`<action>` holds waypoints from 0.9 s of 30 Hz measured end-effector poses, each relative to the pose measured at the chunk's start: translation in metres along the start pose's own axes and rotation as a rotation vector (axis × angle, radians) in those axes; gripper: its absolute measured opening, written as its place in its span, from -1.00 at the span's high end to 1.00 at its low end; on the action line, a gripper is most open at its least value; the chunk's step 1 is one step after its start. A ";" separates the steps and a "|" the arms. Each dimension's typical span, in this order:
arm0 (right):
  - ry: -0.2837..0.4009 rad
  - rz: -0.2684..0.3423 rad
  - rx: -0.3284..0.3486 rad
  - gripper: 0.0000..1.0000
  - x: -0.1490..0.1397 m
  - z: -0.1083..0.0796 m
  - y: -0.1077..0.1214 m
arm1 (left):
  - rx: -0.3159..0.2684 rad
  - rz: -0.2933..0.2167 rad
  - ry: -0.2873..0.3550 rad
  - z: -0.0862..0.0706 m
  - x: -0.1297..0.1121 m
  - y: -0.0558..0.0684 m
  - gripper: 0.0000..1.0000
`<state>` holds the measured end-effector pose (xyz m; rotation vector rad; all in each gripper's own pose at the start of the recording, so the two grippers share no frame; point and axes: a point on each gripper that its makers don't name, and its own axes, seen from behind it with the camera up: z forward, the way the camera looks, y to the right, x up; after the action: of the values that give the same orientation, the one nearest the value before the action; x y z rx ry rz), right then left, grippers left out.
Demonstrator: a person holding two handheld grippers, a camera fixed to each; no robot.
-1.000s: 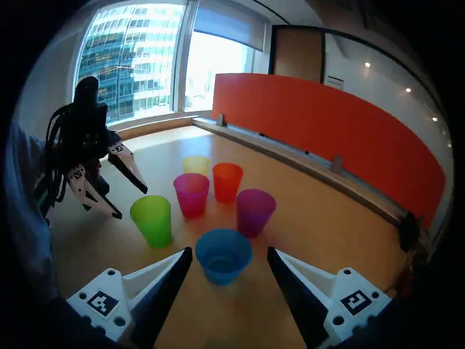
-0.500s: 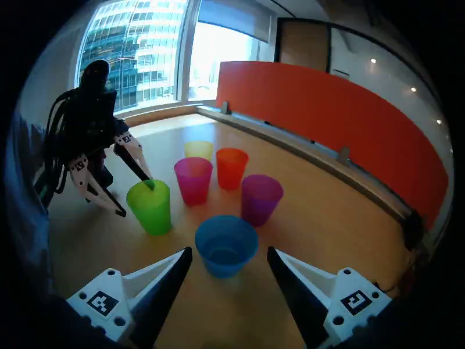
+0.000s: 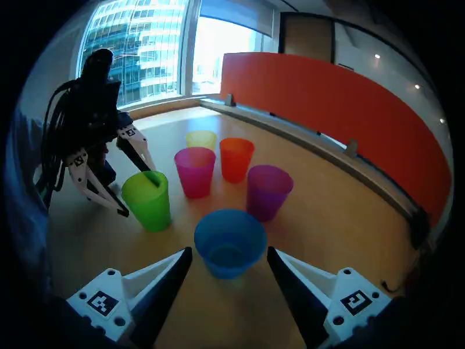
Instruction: Pour water
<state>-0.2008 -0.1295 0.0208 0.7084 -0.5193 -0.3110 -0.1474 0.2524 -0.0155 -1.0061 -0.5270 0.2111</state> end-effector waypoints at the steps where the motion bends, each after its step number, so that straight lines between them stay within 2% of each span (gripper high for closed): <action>1: -0.001 0.000 0.001 -1.00 0.000 0.002 0.000 | -0.001 0.002 0.001 0.001 0.001 0.000 -0.86; 15: -0.004 -0.001 0.004 -1.00 0.002 0.017 0.000 | -0.012 0.010 0.009 0.008 0.009 0.004 -0.86; 27: -0.002 0.006 0.005 -1.00 0.003 0.023 0.001 | 0.002 0.025 0.004 0.010 0.010 0.001 -0.85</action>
<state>-0.2105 -0.1424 0.0379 0.7113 -0.5239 -0.3053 -0.1441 0.2645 -0.0095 -1.0112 -0.5105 0.2318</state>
